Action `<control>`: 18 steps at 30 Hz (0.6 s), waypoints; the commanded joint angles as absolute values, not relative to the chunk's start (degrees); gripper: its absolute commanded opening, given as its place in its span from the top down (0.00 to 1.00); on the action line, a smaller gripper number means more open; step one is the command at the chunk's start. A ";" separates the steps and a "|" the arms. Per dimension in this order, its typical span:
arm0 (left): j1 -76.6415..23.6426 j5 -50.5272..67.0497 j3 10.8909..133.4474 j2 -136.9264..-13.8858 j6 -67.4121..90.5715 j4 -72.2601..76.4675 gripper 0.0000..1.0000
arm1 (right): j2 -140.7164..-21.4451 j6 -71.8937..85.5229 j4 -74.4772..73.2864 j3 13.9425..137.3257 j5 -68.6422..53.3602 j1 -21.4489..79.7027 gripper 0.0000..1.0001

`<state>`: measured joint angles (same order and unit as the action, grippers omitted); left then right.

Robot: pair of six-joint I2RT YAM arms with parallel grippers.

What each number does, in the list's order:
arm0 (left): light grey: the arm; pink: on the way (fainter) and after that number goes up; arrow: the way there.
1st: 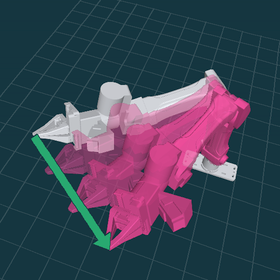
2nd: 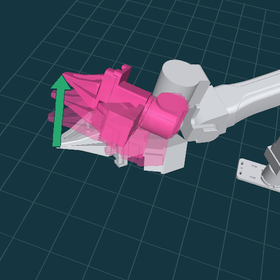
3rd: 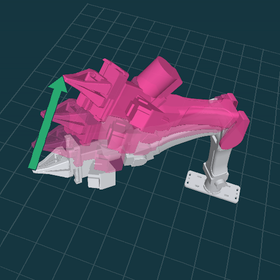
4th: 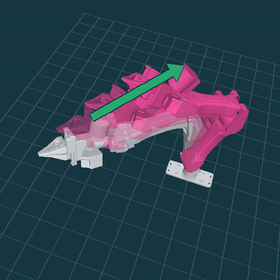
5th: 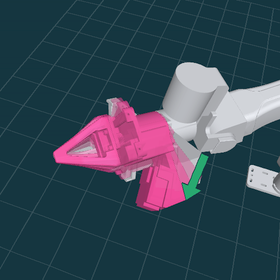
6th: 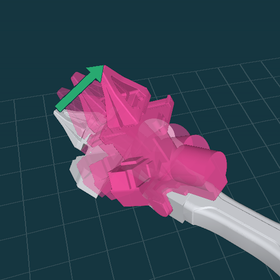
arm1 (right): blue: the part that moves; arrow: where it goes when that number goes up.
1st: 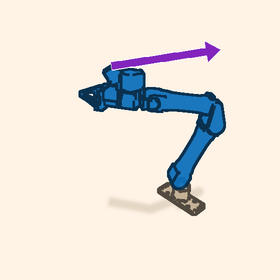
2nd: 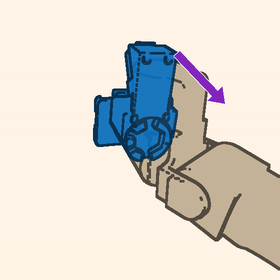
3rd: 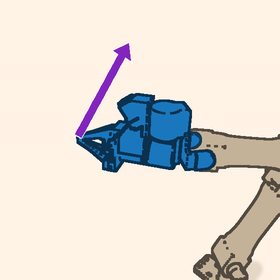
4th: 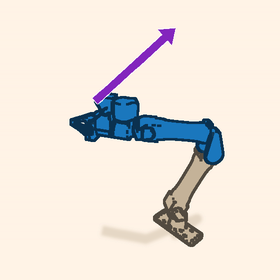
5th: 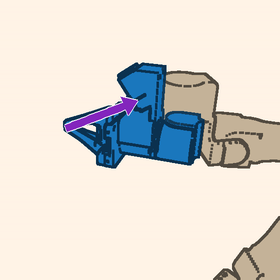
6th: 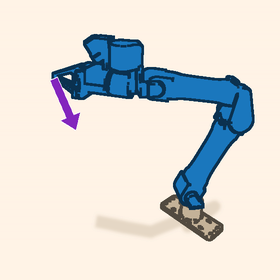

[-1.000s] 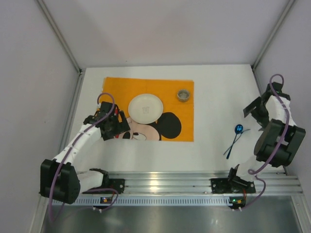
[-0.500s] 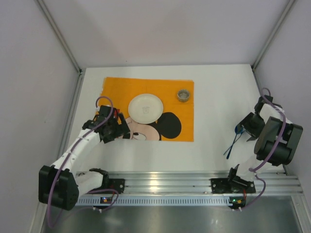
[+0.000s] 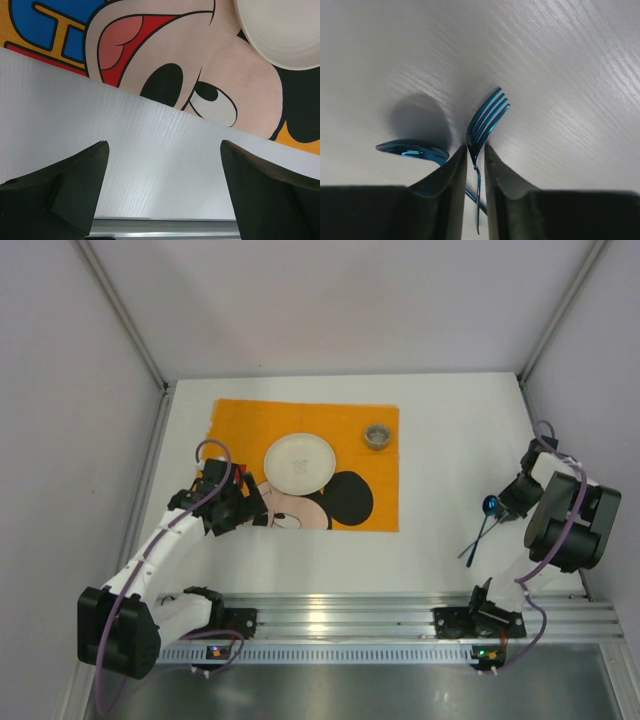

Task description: Set the dinner table for one person

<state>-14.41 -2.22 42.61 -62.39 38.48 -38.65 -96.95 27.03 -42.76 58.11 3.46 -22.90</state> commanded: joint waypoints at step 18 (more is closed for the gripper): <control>-14.85 -2.64 45.96 -63.28 37.62 -38.93 0.02 | -82.97 32.49 -50.97 67.93 9.67 6.64 1.00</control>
